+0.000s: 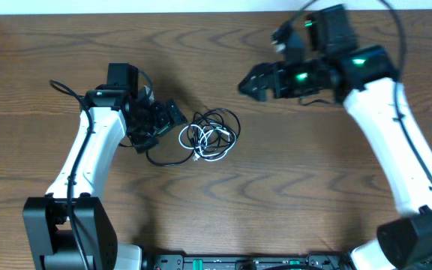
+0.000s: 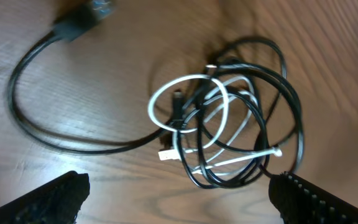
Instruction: Untangle cables
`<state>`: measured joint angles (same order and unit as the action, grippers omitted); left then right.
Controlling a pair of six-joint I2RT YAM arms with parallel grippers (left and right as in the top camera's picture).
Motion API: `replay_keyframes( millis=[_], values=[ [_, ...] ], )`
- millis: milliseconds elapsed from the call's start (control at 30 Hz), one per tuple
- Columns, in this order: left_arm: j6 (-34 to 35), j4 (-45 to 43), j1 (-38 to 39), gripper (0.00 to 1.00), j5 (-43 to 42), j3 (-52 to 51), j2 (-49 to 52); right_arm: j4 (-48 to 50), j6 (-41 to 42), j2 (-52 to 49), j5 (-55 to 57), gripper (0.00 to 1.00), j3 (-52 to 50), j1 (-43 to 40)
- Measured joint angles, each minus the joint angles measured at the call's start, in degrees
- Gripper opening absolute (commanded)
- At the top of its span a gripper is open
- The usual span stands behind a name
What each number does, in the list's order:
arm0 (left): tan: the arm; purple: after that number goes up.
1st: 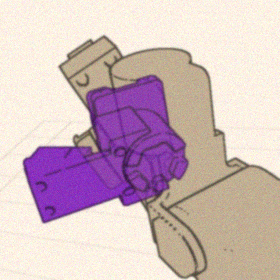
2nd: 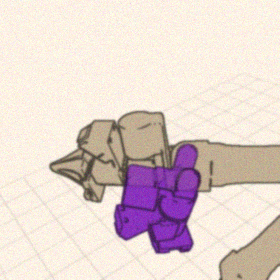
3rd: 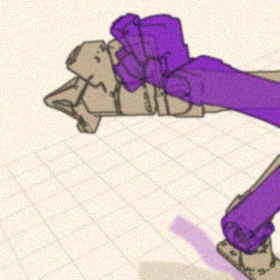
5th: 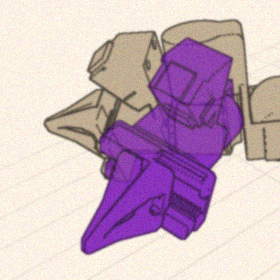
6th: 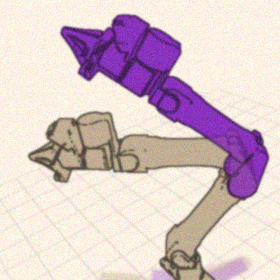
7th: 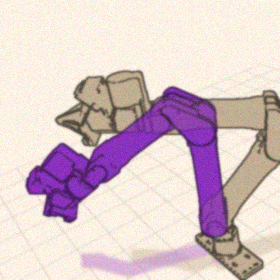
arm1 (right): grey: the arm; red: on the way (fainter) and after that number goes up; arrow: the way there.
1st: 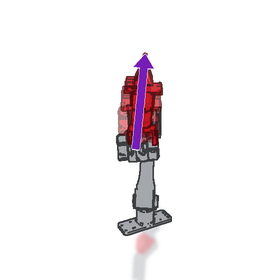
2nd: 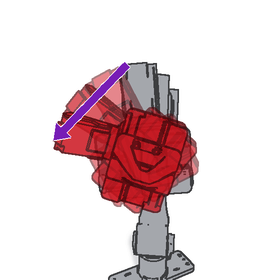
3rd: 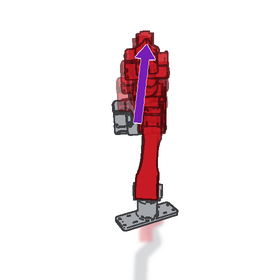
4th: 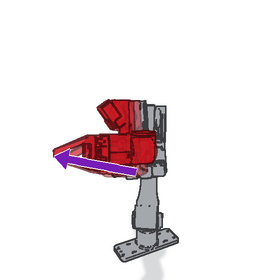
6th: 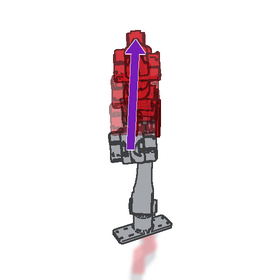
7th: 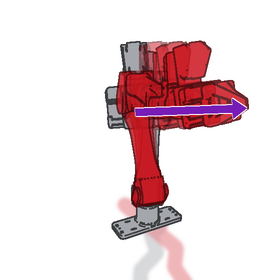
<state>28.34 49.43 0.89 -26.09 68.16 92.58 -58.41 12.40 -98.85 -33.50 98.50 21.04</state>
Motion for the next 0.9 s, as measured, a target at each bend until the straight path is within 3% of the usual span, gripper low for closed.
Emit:
replay_keyframes(
  millis=[167,367,467,533,600,900],
  values=[
    [7.6,4.1,-9.8,0.98,2.7,0.0,0.0,0.6,-6.4,-8.2,6.6,0.99,-0.1,7.8],
    [9.2,11.5,-21.2,0.98,7.1,0.0,0.0,3.7,-16.7,-14.2,14.6,0.97,-0.4,16.8],
    [9.3,11.7,-23.3,0.98,8.6,0.0,0.0,5.3,-17.5,-14.1,22.1,0.93,-0.4,21.9],
    [9.4,11.8,-23.9,0.98,9.7,0.0,0.0,6.3,-17.9,-14.1,26.1,0.95,-0.4,25.3],
    [9.4,12.0,-23.9,0.98,10.3,0.0,0.0,6.8,-19.5,-14.2,29.2,0.82,-0.4,28.8],
    [9.4,13.2,-24.6,0.98,12.5,0.0,0.0,9.2,-21.4,-20.8,38.3,0.77,-0.4,33.4]
  ],
)
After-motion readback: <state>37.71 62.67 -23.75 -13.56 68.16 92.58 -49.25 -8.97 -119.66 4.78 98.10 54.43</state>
